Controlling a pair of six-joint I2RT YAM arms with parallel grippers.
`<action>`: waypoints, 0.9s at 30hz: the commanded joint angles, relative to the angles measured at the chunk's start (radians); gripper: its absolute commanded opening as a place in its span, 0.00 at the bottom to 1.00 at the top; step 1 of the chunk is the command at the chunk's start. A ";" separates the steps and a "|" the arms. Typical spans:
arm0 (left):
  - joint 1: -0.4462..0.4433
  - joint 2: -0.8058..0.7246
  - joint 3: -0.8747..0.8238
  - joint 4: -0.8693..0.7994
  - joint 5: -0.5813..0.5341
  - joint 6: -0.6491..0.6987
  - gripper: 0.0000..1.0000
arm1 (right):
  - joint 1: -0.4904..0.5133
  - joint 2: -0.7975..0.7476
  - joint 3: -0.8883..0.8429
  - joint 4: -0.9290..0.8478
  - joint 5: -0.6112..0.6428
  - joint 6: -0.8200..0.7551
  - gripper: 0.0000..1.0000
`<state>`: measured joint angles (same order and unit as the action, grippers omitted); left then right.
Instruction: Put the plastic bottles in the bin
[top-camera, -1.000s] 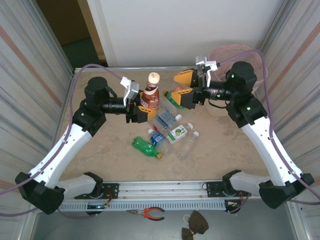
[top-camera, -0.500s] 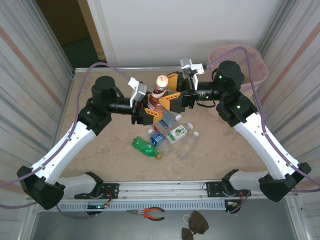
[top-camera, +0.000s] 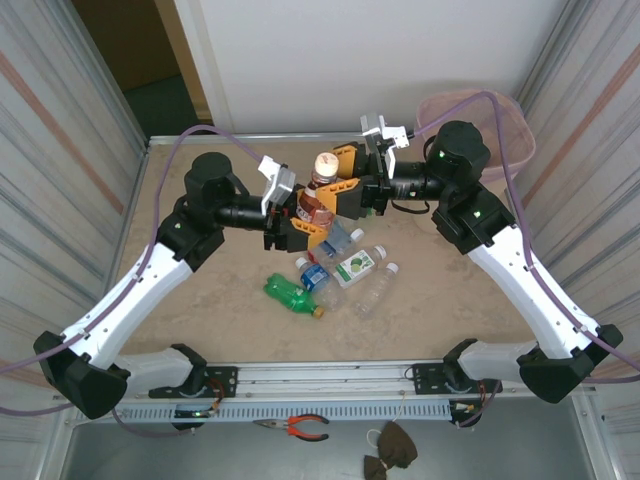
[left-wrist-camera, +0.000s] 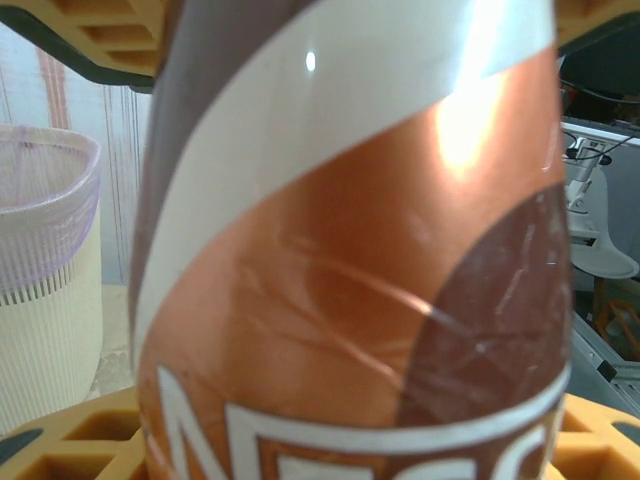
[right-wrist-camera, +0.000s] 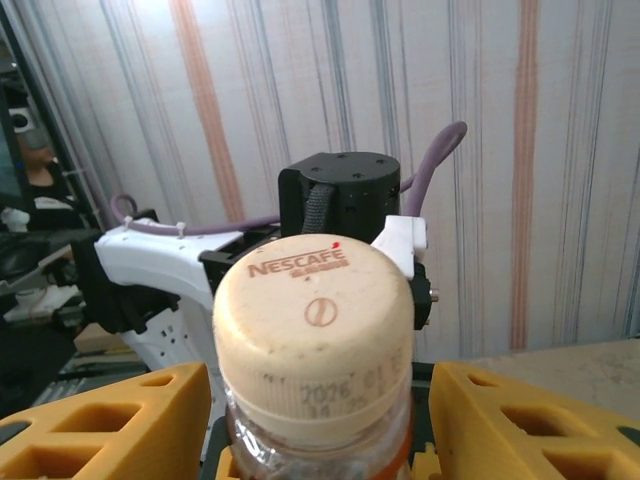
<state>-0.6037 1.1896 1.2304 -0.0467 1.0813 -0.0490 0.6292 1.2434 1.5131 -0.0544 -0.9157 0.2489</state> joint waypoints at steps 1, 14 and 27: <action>-0.007 0.007 0.034 0.024 0.021 0.015 0.53 | 0.008 0.006 0.038 0.028 0.012 -0.022 0.56; -0.008 -0.001 0.030 0.004 -0.011 0.028 0.57 | 0.011 0.001 0.038 0.021 0.020 -0.020 0.37; 0.018 -0.075 0.025 -0.103 -0.103 0.075 0.78 | -0.038 -0.016 0.048 -0.072 0.113 -0.068 0.33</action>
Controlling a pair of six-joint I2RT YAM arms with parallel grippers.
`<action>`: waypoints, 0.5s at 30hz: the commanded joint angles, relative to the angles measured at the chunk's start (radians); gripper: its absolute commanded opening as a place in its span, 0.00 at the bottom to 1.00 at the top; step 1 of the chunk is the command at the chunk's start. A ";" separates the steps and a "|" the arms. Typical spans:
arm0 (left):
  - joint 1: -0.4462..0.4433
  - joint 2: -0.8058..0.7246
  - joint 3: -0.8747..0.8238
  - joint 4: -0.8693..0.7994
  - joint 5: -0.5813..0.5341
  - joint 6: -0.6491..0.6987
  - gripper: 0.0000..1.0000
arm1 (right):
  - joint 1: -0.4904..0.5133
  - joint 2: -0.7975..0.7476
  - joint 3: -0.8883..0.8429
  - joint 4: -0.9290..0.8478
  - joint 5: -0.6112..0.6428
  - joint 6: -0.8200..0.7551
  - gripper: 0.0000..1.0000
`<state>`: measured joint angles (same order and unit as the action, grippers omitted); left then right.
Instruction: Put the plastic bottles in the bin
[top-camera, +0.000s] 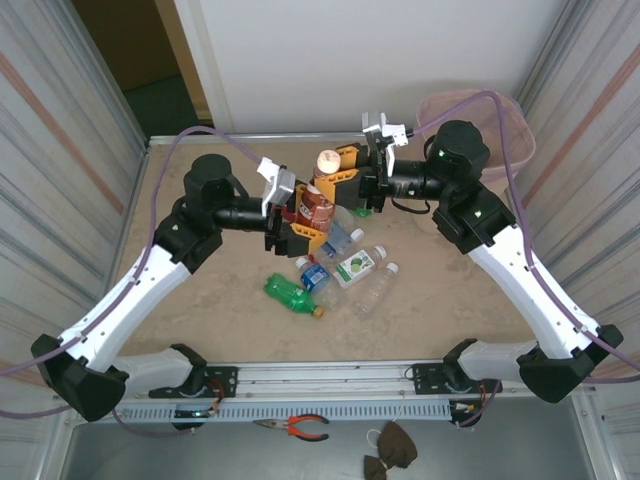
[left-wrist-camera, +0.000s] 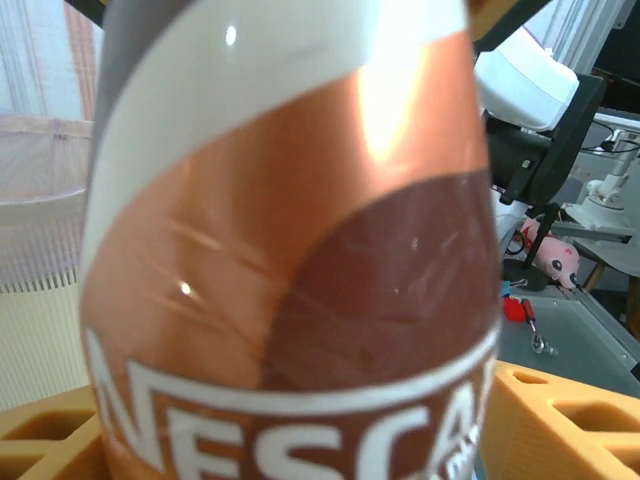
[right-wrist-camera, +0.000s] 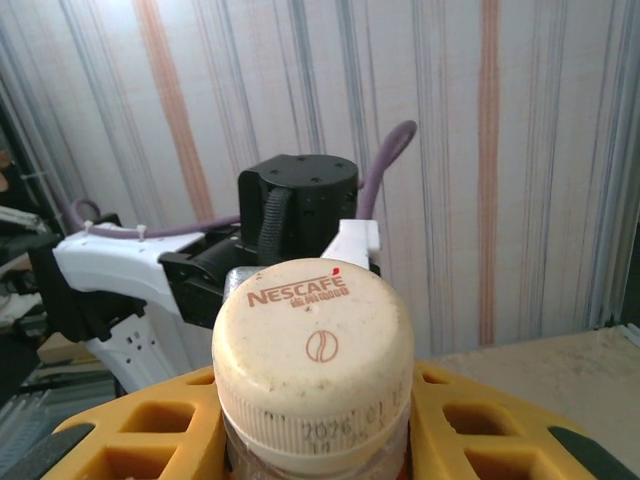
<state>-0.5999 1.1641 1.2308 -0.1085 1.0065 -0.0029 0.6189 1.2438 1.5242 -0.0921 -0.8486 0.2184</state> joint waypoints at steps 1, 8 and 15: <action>0.025 -0.066 0.017 -0.049 -0.039 0.030 0.78 | -0.047 -0.016 0.041 -0.050 0.059 -0.036 0.32; 0.122 -0.149 -0.006 -0.185 -0.163 0.055 0.81 | -0.224 -0.011 0.056 -0.162 0.159 -0.030 0.30; 0.232 -0.188 -0.028 -0.297 -0.187 0.087 0.81 | -0.420 0.011 0.068 -0.224 0.175 -0.024 0.28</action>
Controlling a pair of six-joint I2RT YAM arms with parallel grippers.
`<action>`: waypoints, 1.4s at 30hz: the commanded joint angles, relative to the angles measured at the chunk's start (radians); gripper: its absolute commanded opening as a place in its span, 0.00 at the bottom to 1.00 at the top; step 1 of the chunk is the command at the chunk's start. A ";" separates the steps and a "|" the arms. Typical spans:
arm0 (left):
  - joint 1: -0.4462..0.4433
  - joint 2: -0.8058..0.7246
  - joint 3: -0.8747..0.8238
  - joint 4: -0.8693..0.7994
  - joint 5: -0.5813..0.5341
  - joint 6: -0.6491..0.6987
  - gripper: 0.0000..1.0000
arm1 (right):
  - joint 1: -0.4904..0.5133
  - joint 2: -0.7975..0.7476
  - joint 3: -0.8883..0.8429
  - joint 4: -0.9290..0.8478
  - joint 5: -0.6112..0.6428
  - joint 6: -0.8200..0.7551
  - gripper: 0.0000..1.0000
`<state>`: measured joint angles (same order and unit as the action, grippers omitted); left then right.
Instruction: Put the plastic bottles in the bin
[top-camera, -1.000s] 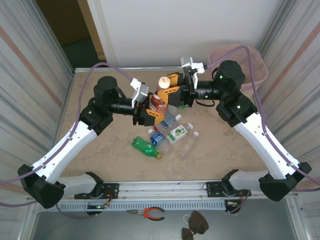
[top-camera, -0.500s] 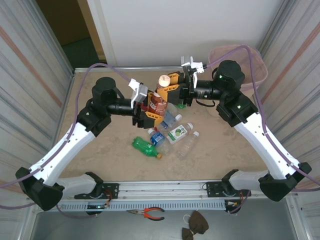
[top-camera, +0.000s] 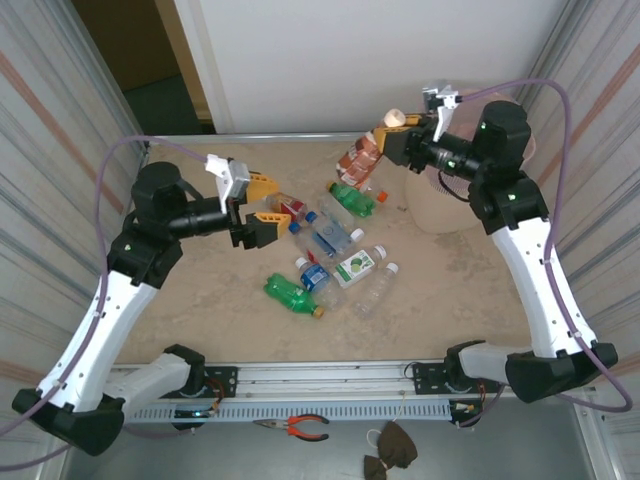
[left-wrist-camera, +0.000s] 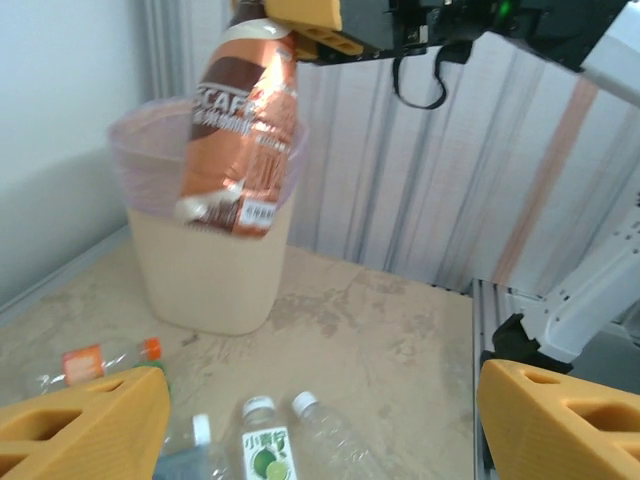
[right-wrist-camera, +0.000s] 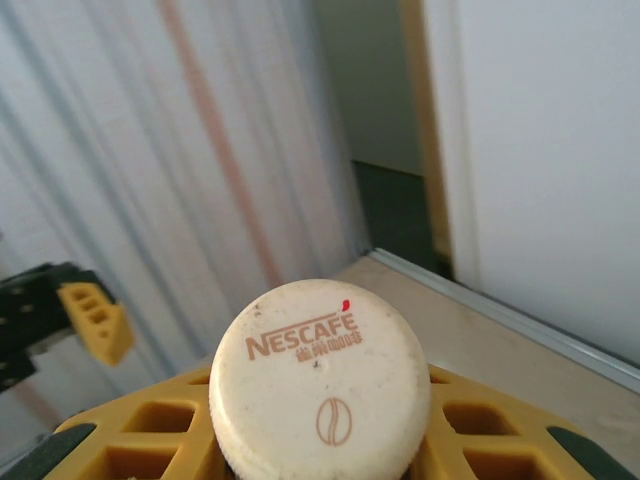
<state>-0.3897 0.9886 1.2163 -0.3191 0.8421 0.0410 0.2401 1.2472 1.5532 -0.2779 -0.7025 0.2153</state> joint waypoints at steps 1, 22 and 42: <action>0.034 -0.016 -0.015 -0.111 -0.031 0.057 0.81 | -0.068 0.013 0.051 -0.061 0.045 -0.027 0.28; 0.242 -0.037 -0.253 -0.123 -0.196 0.147 0.81 | -0.321 0.442 0.591 -0.642 0.695 -0.373 0.17; 0.253 0.000 -0.280 -0.142 -0.191 0.174 0.81 | -0.331 0.826 0.684 -0.802 0.923 -0.575 0.26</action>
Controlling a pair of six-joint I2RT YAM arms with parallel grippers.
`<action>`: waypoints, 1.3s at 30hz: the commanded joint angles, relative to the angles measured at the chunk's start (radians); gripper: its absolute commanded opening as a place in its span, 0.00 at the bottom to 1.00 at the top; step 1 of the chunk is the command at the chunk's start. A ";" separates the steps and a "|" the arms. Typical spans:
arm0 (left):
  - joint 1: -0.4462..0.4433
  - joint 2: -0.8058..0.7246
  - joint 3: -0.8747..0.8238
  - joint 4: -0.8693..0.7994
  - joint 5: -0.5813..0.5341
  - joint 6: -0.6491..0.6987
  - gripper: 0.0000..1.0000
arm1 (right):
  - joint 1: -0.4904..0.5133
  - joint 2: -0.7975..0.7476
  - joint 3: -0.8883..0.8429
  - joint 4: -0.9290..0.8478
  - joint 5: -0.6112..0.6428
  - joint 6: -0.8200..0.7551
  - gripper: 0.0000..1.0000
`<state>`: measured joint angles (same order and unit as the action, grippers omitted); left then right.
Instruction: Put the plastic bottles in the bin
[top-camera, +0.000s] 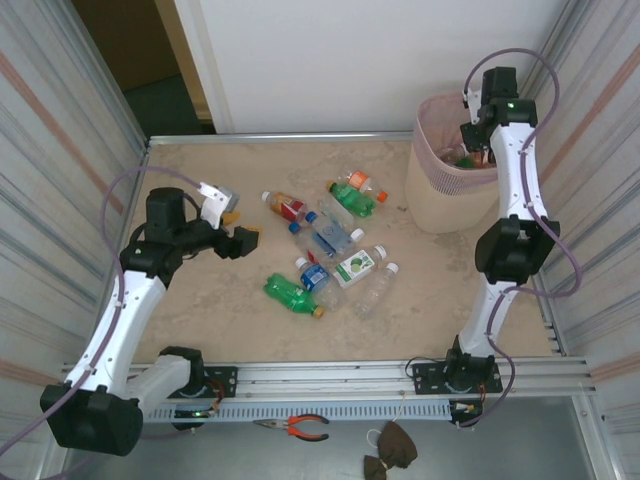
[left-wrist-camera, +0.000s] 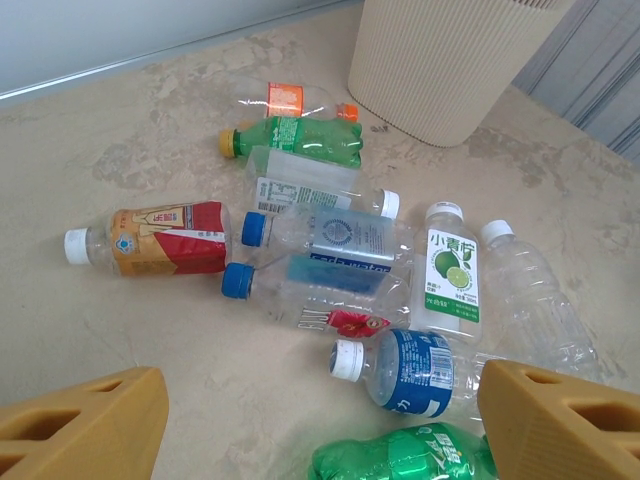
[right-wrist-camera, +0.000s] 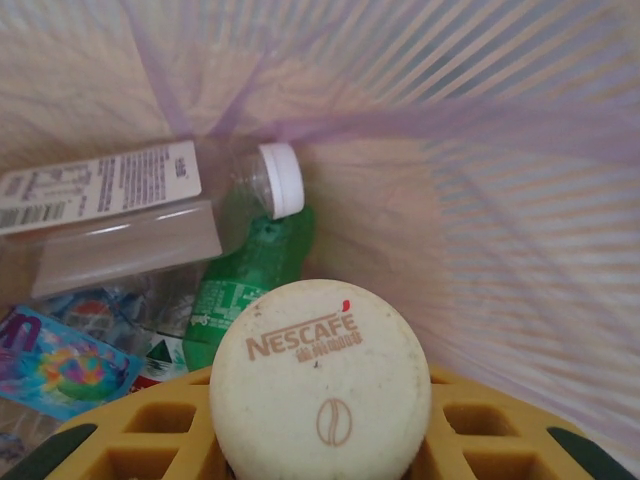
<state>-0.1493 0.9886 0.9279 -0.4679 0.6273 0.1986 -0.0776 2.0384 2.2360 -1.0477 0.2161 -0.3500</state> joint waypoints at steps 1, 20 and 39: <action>0.013 0.000 0.009 0.008 0.025 0.015 0.81 | -0.016 0.051 -0.007 -0.035 -0.005 -0.005 0.26; 0.019 0.014 0.006 0.009 0.036 0.011 0.81 | -0.016 0.171 -0.078 -0.027 -0.120 0.043 0.50; 0.018 0.033 0.009 -0.006 -0.005 0.012 0.80 | 0.031 -0.102 -0.031 -0.036 -0.104 0.070 0.71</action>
<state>-0.1383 1.0142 0.9279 -0.4679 0.6384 0.1982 -0.0631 2.0113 2.1735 -1.0603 0.1081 -0.3099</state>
